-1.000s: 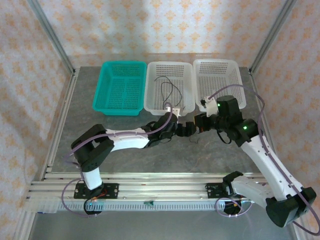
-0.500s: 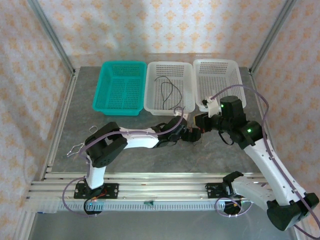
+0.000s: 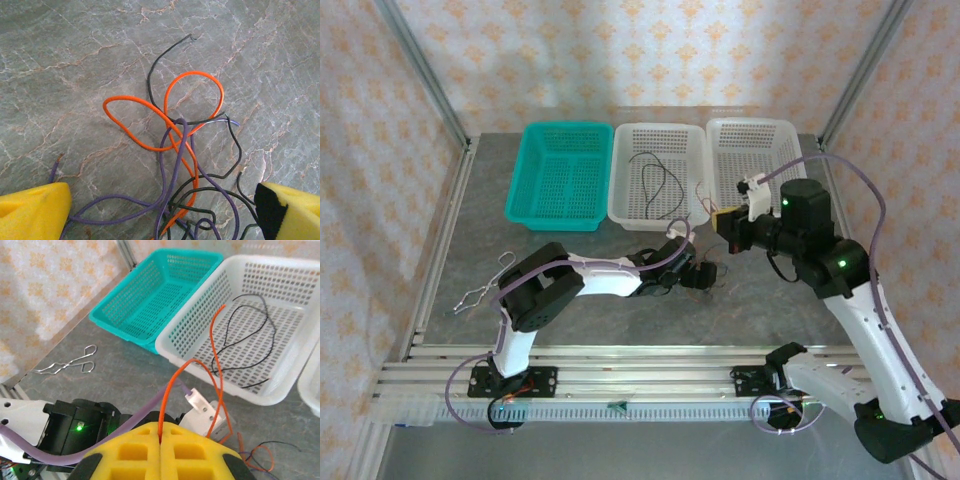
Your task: Untangle the cables
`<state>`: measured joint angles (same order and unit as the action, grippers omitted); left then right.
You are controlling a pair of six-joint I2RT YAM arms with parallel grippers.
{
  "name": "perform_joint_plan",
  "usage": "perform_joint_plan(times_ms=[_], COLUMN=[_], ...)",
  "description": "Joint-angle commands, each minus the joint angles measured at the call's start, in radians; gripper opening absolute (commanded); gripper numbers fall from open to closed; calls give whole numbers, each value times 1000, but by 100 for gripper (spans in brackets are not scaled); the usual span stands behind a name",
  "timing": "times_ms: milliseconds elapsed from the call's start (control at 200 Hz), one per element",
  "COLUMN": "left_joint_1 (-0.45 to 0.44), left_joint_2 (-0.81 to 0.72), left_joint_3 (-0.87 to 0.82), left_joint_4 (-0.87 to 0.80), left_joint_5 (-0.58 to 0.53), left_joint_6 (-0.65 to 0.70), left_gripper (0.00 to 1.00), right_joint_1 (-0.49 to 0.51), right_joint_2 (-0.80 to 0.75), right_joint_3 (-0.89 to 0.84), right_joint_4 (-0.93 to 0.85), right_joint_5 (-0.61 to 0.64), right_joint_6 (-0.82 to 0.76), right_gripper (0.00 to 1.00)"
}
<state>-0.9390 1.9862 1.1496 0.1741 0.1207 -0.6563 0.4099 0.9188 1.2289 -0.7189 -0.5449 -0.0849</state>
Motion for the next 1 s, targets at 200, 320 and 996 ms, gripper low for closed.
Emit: perform_joint_plan(times_ms=[200, 320, 996], left_joint_1=[-2, -3, -4], left_joint_2=[6, -5, -235], left_joint_3=[-11, -19, 110], left_joint_4=[-11, -10, -260], left_joint_5=[-30, -34, -250], left_joint_6=[-17, -17, 94], left_gripper=[95, 95, 98], right_joint_1=[5, 4, 0], right_joint_2=[-32, -40, 35], right_joint_3=[173, 206, 86], right_joint_4=[-83, -82, 186], right_joint_5=[261, 372, 523], right_joint_6=[-41, -25, 134], right_gripper=[0, 0, 0])
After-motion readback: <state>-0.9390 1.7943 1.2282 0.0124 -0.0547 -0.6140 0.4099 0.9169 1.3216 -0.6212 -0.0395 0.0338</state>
